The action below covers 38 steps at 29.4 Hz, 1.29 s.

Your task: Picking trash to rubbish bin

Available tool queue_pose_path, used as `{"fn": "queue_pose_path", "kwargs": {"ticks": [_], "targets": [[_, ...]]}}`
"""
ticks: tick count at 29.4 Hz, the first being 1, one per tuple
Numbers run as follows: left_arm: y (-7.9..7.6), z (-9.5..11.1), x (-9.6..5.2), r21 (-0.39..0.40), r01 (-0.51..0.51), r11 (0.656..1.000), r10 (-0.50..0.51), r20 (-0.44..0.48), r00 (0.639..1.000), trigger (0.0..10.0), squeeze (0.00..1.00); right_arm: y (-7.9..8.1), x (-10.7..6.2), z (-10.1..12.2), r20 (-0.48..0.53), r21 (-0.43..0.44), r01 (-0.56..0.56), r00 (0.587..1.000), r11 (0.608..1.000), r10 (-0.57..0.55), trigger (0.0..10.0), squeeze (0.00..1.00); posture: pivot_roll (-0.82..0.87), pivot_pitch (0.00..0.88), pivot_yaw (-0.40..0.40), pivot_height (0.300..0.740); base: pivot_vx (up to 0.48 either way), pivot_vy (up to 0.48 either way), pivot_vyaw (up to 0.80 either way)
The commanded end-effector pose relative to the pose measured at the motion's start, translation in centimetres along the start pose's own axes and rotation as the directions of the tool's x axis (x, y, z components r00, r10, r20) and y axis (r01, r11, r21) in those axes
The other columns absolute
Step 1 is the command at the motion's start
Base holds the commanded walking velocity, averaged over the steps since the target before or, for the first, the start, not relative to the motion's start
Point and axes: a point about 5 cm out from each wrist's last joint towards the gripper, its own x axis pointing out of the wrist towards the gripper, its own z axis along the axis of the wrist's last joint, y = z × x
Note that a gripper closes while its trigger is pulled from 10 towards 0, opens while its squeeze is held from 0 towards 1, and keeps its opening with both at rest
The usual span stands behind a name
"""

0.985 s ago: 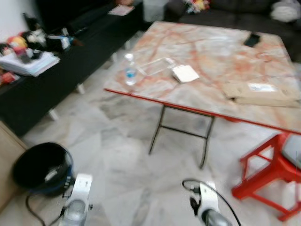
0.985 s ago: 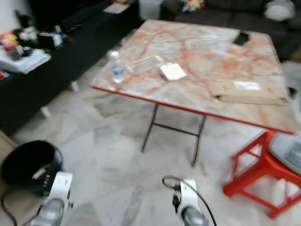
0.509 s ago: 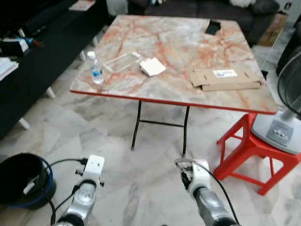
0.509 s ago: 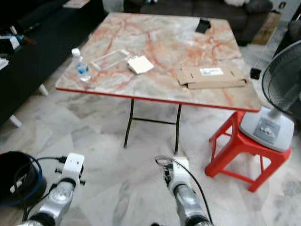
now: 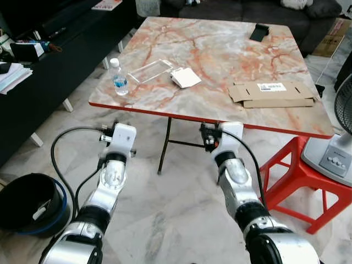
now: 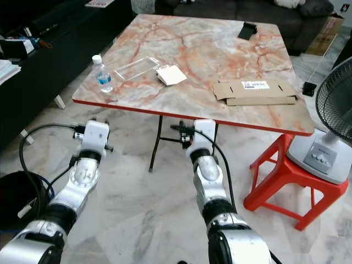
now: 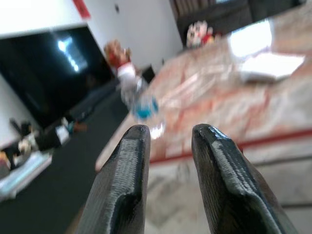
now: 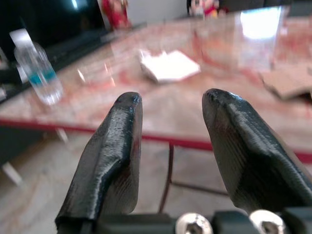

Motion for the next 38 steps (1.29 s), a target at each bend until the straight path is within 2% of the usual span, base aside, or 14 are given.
{"fn": "queue_pose_path", "kwargs": {"ticks": [1,2,4,11,15,29,34,38], "targets": [[0.2,-0.1,-0.2,0.027,0.000,1.000,0.000,0.002,1.000,10.0,0.00,0.8,0.4,1.0,0.048,-0.039,-0.006,0.999,0.999,0.007,10.0,0.00,0.10,0.088,0.000,0.740,0.255,0.000,0.00],[0.3,-0.2,-0.2,0.028,-0.001,1.000,0.001,0.001,1.000,10.0,0.00,0.9,0.5,1.0,0.053,-0.046,-0.007,0.999,0.999,0.009,10.0,0.00,0.10,0.088,0.000,0.740,0.255,0.000,0.00],[0.6,-0.2,-0.2,0.029,-0.014,0.999,0.014,-0.001,1.000,10.0,0.00,1.0,0.4,1.2,0.075,-0.008,-0.007,0.997,1.000,0.007,10.0,0.00,0.11,0.094,-0.001,0.740,0.283,0.000,0.00],[1.1,0.1,-0.1,0.010,-0.039,0.999,0.039,0.003,0.999,10.0,0.00,1.5,0.6,1.2,0.053,0.045,-0.021,0.998,0.999,0.019,10.0,0.00,0.12,0.103,0.001,0.740,0.311,0.000,-0.22],[1.2,0.2,0.0,-0.027,-0.058,0.998,0.058,-0.006,0.998,10.0,0.00,1.8,0.8,2.0,0.100,0.025,-0.034,0.994,0.999,0.032,10.0,0.00,0.12,0.108,-0.001,0.740,0.353,0.000,-0.55],[1.3,0.6,0.0,-0.042,-0.064,0.997,0.064,-0.002,0.998,10.0,0.00,1.9,1.0,2.5,0.118,0.039,-0.046,0.992,0.998,0.041,10.0,0.00,0.12,0.111,-0.007,0.740,0.365,0.000,0.00],[1.3,0.8,0.0,-0.048,-0.066,0.997,0.066,0.001,0.998,10.0,0.00,2.2,0.9,2.7,0.138,-0.004,-0.071,0.988,0.997,0.071,10.0,0.00,0.12,0.111,-0.007,0.740,0.366,0.000,0.00],[1.4,0.8,0.1,-0.052,-0.068,0.996,0.068,0.000,0.998,10.0,0.00,2.5,0.9,2.6,0.130,-0.021,-0.094,0.987,0.995,0.096,10.0,0.00,0.12,0.111,-0.009,0.740,0.363,0.000,0.80]]}}
